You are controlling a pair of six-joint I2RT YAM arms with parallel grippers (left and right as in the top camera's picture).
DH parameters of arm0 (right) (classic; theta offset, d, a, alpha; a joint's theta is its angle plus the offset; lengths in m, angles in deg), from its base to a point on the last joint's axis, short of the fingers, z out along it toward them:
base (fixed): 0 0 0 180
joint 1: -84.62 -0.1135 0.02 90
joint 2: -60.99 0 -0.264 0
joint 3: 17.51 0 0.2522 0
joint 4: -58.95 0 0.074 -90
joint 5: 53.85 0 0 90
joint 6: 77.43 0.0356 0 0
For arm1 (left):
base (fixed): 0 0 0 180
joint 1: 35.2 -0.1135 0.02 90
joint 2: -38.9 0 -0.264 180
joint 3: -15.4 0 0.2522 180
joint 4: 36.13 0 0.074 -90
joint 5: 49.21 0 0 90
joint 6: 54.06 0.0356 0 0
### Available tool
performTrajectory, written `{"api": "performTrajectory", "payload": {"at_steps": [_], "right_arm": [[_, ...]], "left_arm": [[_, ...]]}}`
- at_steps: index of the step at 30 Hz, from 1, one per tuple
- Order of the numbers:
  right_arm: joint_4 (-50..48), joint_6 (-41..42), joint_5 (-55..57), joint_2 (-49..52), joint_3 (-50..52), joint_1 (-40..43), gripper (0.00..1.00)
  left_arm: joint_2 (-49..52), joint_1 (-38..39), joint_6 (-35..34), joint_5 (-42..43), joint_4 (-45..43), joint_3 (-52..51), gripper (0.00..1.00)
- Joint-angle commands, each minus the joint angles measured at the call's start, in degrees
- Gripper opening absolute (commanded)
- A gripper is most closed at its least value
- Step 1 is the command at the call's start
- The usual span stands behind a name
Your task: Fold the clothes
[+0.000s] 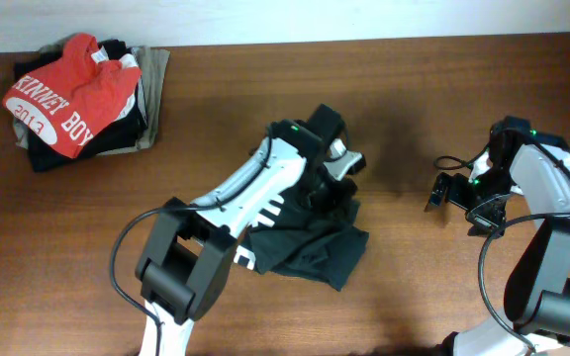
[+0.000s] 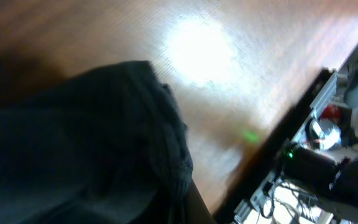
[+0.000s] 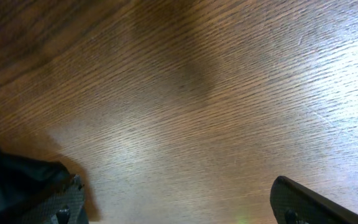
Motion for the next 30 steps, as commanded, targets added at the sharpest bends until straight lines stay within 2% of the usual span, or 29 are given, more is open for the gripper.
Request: {"api": "performTrajectory", "payload": {"at_steps": [1,3,4,6,7,8,9,13,14,17,20,23,25,30], "right_arm": [[-0.07,-0.42,-0.70,0.42,0.42,0.15,0.99],[-0.28,-0.42,-0.72,0.42,0.42,0.15,0.99],[-0.28,-0.42,-0.72,0.42,0.42,0.15,0.99],[-0.31,-0.42,-0.72,0.42,0.42,0.15,0.99],[-0.26,-0.42,-0.72,0.42,0.42,0.15,0.99],[-0.24,-0.42,-0.72,0.42,0.42,0.15,0.99],[-0.26,-0.42,-0.72,0.42,0.42,0.15,0.99],[-0.26,-0.42,-0.70,0.42,0.42,0.15,0.99],[-0.50,-0.42,-0.70,0.42,0.42,0.15,0.99],[-0.70,-0.42,-0.70,0.42,0.42,0.15,0.99],[-0.72,-0.42,-0.70,0.42,0.42,0.15,0.99],[-0.98,-0.42,-0.70,0.42,0.42,0.15,0.99],[-1.46,-0.42,-0.70,0.42,0.42,0.15,0.98],[-1.79,-0.42,-0.70,0.42,0.42,0.15,0.99]], "left_arm": [[-0.48,3.37,0.55,1.81,1.49,0.85,0.04],[-0.48,4.83,0.52,1.68,0.94,0.85,0.27],[-0.48,5.38,0.52,1.22,0.50,0.85,0.32],[-0.48,6.86,1.01,0.20,-0.94,0.85,0.33],[-0.48,7.43,0.98,0.24,-1.38,0.85,0.40],[-0.48,8.15,1.01,0.26,-1.90,0.85,0.54],[-0.48,8.90,1.14,0.46,-2.12,0.85,0.59],[-0.83,7.96,4.04,0.17,1.66,5.51,0.62],[-1.81,5.57,6.23,-3.69,5.49,9.46,0.63],[-4.42,-0.59,6.25,-17.75,15.65,16.02,0.64],[-6.08,-8.15,4.92,-24.02,26.80,17.18,0.66],[-6.08,-16.17,4.52,-23.91,35.91,16.90,0.67],[-6.38,-19.04,4.61,-20.70,37.57,14.99,0.70],[-6.38,-15.91,5.25,-14.56,35.85,2.43,0.71]]}}
